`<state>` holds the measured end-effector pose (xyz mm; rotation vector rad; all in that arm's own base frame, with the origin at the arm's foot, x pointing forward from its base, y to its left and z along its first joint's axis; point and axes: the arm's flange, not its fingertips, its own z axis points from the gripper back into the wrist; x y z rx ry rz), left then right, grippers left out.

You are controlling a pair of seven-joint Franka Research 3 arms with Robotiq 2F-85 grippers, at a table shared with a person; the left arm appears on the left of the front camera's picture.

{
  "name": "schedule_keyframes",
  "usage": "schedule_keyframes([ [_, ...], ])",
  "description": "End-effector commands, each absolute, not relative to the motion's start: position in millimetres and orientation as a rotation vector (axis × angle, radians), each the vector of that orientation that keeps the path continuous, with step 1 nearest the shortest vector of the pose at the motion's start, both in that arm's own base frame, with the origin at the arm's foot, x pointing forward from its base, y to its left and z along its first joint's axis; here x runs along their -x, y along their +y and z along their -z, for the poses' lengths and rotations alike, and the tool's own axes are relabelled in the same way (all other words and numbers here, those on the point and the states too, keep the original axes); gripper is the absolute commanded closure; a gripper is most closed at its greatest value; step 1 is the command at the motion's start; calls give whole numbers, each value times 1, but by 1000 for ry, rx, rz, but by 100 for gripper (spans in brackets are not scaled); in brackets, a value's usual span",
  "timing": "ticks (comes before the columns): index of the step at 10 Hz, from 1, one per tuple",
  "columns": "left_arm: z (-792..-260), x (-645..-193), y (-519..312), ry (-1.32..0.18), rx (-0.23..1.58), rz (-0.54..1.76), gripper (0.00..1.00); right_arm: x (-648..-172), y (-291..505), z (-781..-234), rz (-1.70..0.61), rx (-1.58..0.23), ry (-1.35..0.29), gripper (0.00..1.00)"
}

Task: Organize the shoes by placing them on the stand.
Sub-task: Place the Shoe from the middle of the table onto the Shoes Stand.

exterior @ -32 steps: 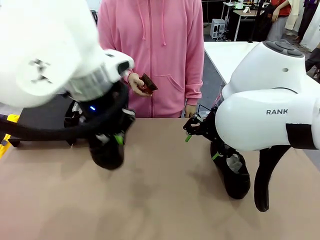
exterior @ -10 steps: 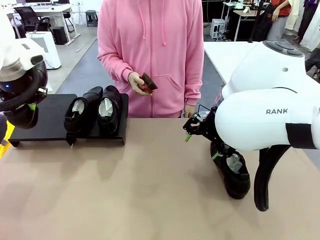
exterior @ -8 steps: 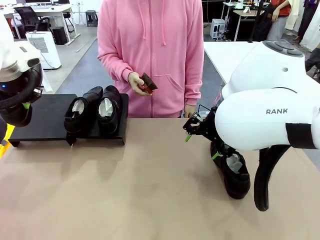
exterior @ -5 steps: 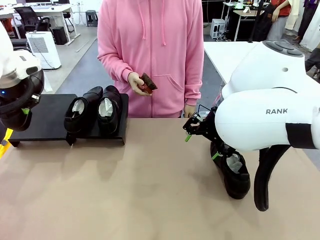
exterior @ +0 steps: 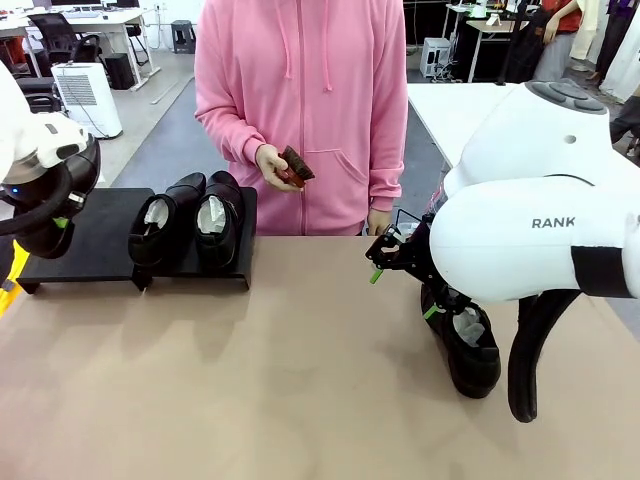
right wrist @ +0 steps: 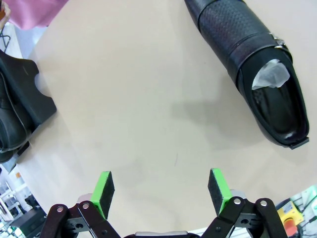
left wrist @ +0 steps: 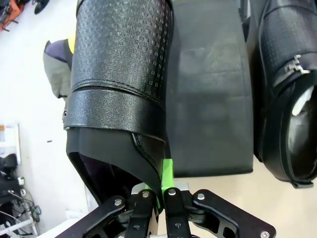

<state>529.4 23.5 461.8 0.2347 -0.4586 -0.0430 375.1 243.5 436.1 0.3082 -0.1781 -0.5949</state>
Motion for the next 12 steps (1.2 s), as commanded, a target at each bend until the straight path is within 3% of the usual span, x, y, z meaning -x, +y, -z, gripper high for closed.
schedule_keyframes([
  [1,-464,-539,35,-483,-256,26,100,-379,243,-438,576,-327,-174,0],
  [12,-433,-560,35,-425,-233,-12,100,-379,243,-438,576,-327,-174,0],
])
